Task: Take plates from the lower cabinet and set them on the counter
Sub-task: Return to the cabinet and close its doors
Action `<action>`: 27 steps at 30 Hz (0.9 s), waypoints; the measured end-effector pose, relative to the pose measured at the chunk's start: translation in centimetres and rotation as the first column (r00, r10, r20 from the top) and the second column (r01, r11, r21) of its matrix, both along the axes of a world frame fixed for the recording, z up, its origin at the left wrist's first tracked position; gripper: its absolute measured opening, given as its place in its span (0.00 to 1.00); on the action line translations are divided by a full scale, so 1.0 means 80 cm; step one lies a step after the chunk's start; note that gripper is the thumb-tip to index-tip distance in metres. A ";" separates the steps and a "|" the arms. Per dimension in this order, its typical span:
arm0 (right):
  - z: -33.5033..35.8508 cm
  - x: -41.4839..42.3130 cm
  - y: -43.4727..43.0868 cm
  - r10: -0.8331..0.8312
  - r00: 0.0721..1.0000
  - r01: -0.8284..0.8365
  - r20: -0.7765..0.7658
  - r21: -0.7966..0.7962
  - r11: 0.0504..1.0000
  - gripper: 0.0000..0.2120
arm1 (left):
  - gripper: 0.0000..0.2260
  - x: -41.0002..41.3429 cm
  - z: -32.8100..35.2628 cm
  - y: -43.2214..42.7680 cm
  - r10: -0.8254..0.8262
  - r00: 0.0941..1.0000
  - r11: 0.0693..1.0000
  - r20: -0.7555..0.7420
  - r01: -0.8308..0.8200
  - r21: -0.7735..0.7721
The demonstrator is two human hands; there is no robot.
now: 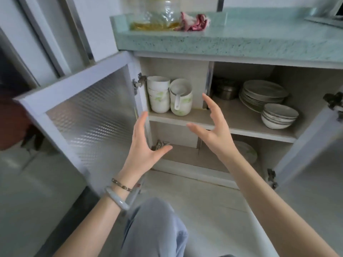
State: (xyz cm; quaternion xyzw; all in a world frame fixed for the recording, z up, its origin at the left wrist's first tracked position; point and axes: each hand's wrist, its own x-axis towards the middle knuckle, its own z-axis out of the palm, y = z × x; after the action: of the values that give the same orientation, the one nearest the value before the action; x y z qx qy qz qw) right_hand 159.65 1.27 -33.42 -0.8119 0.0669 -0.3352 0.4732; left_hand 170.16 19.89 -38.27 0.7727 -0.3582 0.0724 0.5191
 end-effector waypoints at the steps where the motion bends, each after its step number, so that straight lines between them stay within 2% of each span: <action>1: 0.010 0.014 0.015 0.034 0.999 -0.034 0.014 -0.043 0.998 0.36 | 0.49 -0.002 0.009 0.013 0.054 0.997 0.998 0.060 -0.055 0.019; 5: 0.048 0.060 0.072 0.188 0.980 -0.174 0.059 -0.189 0.966 0.33 | 0.49 -0.004 0.035 0.071 0.206 0.897 0.945 0.391 -0.286 0.158; 8: 0.073 0.087 0.101 0.260 0.964 -0.236 0.055 -0.274 0.932 0.31 | 0.50 -0.004 0.040 0.108 0.291 0.785 0.857 0.547 -0.468 0.215; 11: 0.093 0.110 0.137 0.318 0.947 -0.274 0.046 -0.405 0.873 0.32 | 0.51 -0.005 0.041 0.147 0.366 0.657 0.749 0.660 -0.628 0.210; 14: 0.105 0.129 0.172 0.368 0.930 -0.295 0.008 -0.585 0.756 0.31 | 0.51 -0.005 0.039 0.176 0.433 0.544 0.639 0.719 -0.748 0.181; 17: 0.115 0.146 0.201 0.415 0.909 -0.286 -0.029 -0.768 0.573 0.29 | 0.51 -0.005 0.039 0.193 0.516 0.469 0.520 0.717 -0.836 0.173; 19: 0.117 0.157 0.214 0.410 0.910 -0.258 -0.059 -0.854 0.451 0.29 | 0.51 -0.002 0.037 0.196 0.569 0.465 0.460 0.679 -0.864 0.206; 23: 0.115 0.171 0.225 0.377 0.908 -0.312 -0.182 -0.894 0.321 0.30 | 0.50 0.004 0.033 0.203 0.590 0.511 0.410 0.625 -0.857 0.313; 27: 0.110 0.172 0.225 0.373 0.899 -0.356 -0.228 -0.877 0.323 0.31 | 0.54 0.011 0.026 0.205 0.553 0.609 0.444 0.568 -0.793 0.418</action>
State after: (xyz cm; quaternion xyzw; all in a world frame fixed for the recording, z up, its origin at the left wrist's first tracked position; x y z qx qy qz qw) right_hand 173.37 19.24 -24.63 -0.9267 -0.3114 -0.2089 0.0244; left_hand 171.05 36.27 -36.19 0.9496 -0.1010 0.2863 0.0775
